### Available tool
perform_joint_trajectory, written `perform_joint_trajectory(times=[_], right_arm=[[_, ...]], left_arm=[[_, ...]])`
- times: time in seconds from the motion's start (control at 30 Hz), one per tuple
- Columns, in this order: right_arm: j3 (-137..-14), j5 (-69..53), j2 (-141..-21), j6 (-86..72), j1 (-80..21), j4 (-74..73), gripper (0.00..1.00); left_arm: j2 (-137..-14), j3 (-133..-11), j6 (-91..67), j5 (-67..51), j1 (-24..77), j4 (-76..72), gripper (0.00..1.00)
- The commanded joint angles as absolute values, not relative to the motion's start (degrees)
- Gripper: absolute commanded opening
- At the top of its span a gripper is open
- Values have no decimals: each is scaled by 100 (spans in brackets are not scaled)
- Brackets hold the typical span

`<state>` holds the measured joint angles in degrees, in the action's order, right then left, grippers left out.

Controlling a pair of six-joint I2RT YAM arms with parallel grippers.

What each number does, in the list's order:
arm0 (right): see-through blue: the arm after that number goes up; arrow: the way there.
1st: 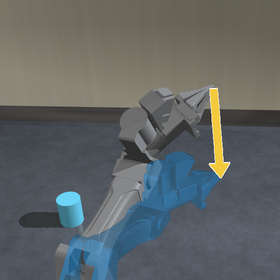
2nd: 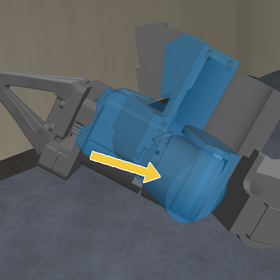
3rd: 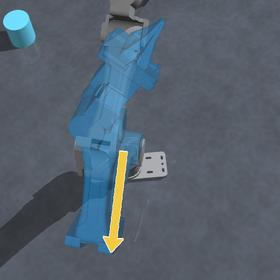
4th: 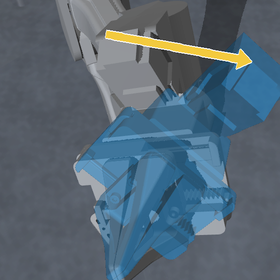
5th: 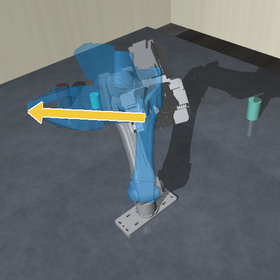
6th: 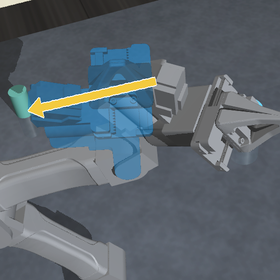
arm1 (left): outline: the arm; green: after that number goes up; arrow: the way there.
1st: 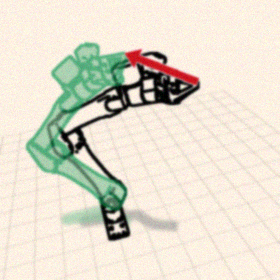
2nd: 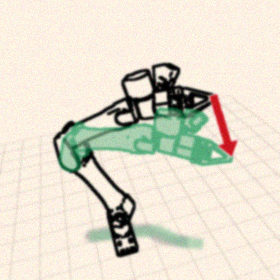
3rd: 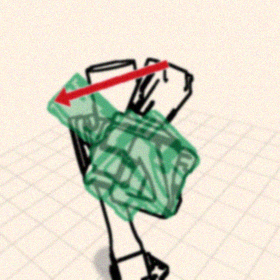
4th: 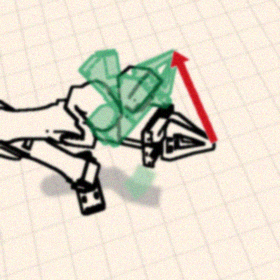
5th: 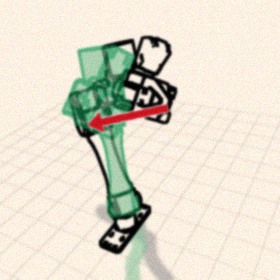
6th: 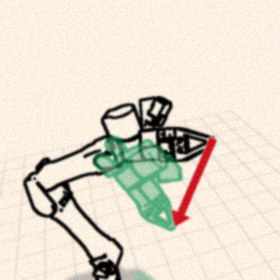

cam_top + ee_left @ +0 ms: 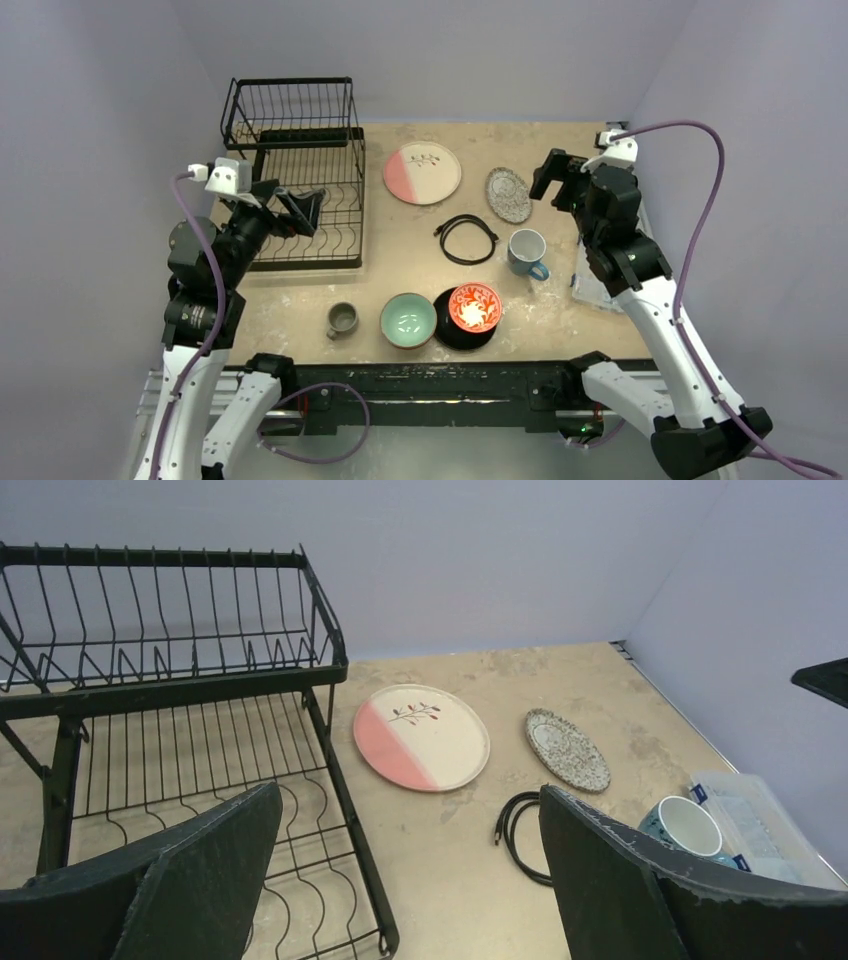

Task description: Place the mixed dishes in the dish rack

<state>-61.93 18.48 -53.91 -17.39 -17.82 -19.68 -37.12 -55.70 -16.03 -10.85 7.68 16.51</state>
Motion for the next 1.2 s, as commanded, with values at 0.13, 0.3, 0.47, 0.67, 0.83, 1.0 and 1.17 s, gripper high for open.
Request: perform_joint_trajectory(times=[0.13,0.3,0.47,0.67,0.83,1.0,1.17], right_arm=[[-6250,958,-5851,-2148,-1867,-1788,99],[-6071,298,-6248,-2369,-1990,-1658,99],[-6009,523,-6660,-2329,-2774,-1726,99],[-5872,1657,-6989,-2372,-3579,-2035,99],[-5753,2642,-7353,-2384,-3638,-2730,88],[-5538,3199,-7522,-2147,-3643,-2782,70],[-5545,3342,-7826,-2072,-3634,-2765,60]], left_arm=[[-3854,-5691,-1597,-1392,903,1290,100],[-3979,-5716,-1617,-1468,989,1313,100],[-4228,-5780,-1668,-1600,1049,1383,100],[-4342,-5836,-1635,-1565,1157,1488,100],[-4405,-5863,-1655,-1597,1217,1516,100],[-4473,-5903,-1686,-1643,1222,1547,100],[-4515,-5911,-1705,-1663,1235,1569,100]])
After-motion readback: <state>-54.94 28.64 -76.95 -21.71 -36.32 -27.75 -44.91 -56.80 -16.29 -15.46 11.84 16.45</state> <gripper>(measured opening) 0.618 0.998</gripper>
